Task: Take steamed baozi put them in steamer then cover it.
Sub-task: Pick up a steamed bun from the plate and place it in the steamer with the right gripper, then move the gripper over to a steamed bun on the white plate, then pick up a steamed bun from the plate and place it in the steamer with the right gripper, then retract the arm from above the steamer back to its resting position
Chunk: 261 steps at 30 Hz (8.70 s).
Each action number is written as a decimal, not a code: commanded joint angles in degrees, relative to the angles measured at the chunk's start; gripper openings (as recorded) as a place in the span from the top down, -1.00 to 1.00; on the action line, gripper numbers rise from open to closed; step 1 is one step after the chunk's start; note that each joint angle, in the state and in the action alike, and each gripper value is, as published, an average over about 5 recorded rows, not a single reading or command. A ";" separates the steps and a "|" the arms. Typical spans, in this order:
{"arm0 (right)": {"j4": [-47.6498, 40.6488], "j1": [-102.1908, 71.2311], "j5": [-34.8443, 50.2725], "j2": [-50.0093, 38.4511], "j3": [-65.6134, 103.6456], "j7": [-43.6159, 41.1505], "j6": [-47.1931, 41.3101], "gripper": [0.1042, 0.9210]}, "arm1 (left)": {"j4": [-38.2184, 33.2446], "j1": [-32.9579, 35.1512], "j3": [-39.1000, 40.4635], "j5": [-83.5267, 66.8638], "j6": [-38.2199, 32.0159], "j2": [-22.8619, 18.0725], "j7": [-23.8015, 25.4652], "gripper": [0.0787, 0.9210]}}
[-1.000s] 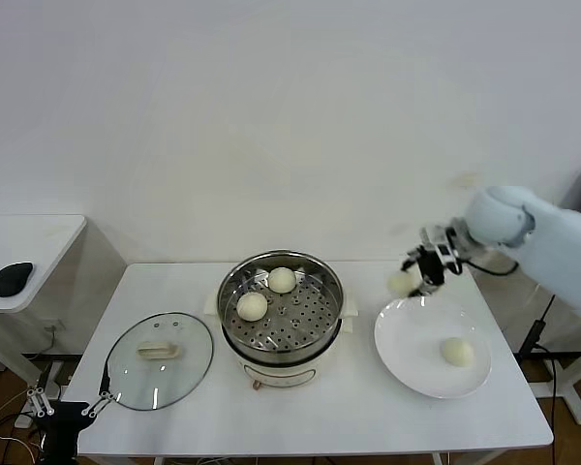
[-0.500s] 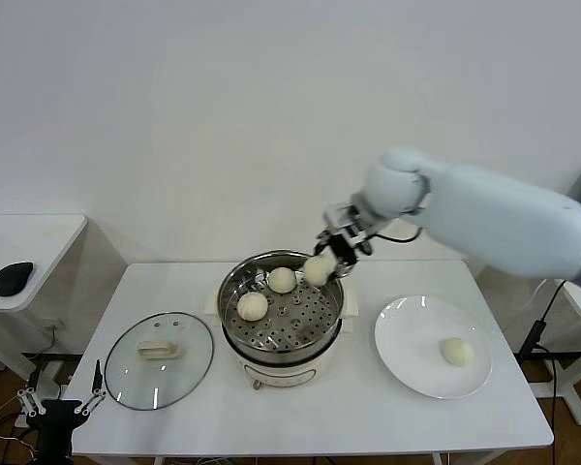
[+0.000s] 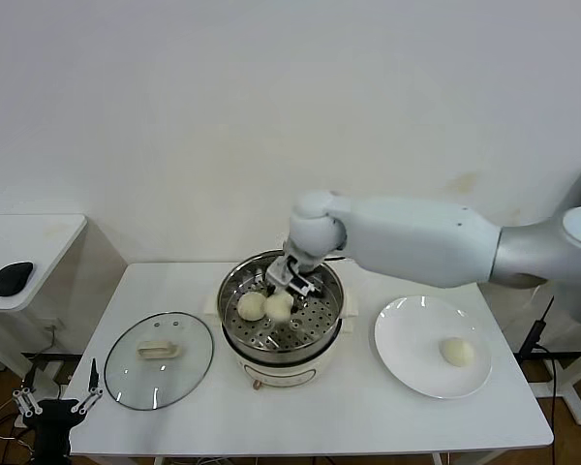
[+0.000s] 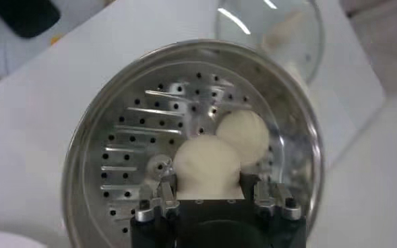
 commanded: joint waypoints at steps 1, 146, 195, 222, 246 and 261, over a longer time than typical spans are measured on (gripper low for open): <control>0.66 -1.13 -7.03 3.07 -2.48 0.11 7.33 -0.16 | 0.15 -0.04 -0.13 -0.11 -0.01 -0.13 -0.06 -0.77; 11.69 9.57 18.19 -21.11 3.81 5.21 -28.17 -0.16 | -0.07 -2.07 2.55 0.41 1.49 2.92 1.17 -0.77; -0.06 -7.84 18.72 -8.07 4.82 15.81 -39.73 -0.18 | 0.59 -1.91 2.13 0.01 0.60 1.17 0.59 -0.77; 26.03 -24.06 35.42 -35.81 27.59 49.17 -29.54 -0.76 | -0.71 -1.53 4.30 -3.06 5.09 1.58 -2.28 -0.77; 29.82 -116.59 11.00 4.17 119.59 43.09 7.39 -0.76 | 2.32 -4.37 7.23 5.47 7.70 4.13 5.31 -0.77; 31.61 -127.55 8.70 15.10 129.84 46.83 9.36 -0.76 | 9.66 -6.29 8.42 55.09 5.22 10.67 6.68 -0.77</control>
